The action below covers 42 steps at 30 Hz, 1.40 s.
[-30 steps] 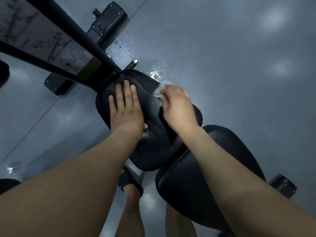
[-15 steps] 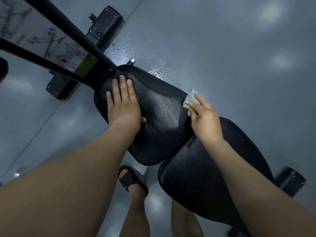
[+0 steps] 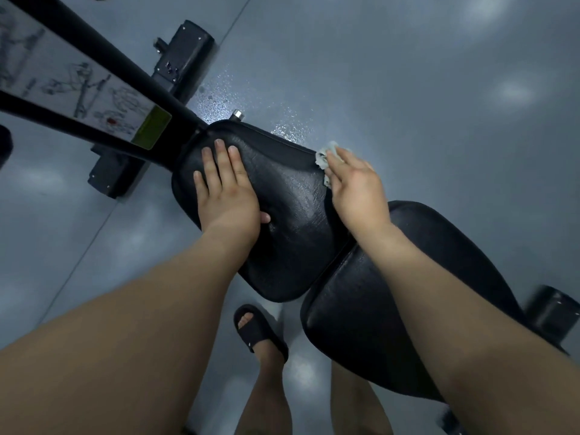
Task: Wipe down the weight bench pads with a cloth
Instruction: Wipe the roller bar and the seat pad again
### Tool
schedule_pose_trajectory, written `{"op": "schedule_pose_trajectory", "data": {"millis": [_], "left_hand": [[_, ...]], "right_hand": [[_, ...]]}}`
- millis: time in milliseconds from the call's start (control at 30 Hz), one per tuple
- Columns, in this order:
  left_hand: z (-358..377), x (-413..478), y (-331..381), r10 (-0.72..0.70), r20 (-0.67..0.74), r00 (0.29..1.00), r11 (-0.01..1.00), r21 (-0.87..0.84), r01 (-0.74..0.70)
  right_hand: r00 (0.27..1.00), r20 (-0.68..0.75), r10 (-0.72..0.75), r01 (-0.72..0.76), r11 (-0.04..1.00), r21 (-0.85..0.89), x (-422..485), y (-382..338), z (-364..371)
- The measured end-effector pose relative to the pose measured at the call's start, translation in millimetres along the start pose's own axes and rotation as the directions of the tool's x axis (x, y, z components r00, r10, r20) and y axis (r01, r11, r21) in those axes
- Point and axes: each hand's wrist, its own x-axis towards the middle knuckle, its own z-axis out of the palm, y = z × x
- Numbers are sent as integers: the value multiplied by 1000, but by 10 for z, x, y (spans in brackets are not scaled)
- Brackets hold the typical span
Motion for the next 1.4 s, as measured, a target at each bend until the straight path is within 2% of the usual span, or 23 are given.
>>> {"op": "schedule_pose_trajectory", "data": {"millis": [133, 267, 333, 467, 533, 667, 800, 900, 1033, 1133, 1300, 1400], "left_hand": [[10, -9, -8, 8, -14, 1000, 1000, -14, -8], [17, -22, -22, 11, -35, 999, 1000, -13, -12], [13, -24, -43, 17, -35, 999, 1000, -17, -17], [20, -32, -61, 34, -47, 998, 999, -25, -35], [33, -31, -74, 37, -57, 998, 999, -28, -38], [66, -29, -93, 50, -81, 995, 998, -45, -54], [95, -29, -121, 61, -99, 993, 996, -60, -67], [98, -27, -129, 70, -108, 992, 995, -66, -78], [117, -25, -147, 82, -122, 989, 994, -68, -90], [138, -15, -171, 82, -133, 988, 993, -78, -93], [158, -10, -181, 93, -144, 985, 991, -81, -105], [175, -15, -202, 100, -158, 982, 989, -94, -116]], "right_hand": [[987, -93, 133, -139, 989, -53, -308, 217, -17], [974, -165, 156, -170, 983, -72, -706, 108, 56], [976, -163, 147, -162, 984, -79, -979, 5, 135], [994, -54, 93, -97, 993, -74, -1438, -169, 259], [995, -58, 76, -79, 996, -47, -1345, -118, 202], [976, -138, 171, -178, 983, -39, -679, -26, 70], [964, -144, 222, -231, 971, -54, -333, -95, 100], [982, -145, 122, -133, 989, -70, -690, -228, 179], [997, 4, -73, 73, 995, -73, -1379, -339, 302], [992, 56, -116, 120, 990, -69, -1321, -265, 218], [994, -107, -9, -2, 995, -102, -479, -194, 108], [987, -159, 34, -48, 995, -86, -291, -313, 131]]}}
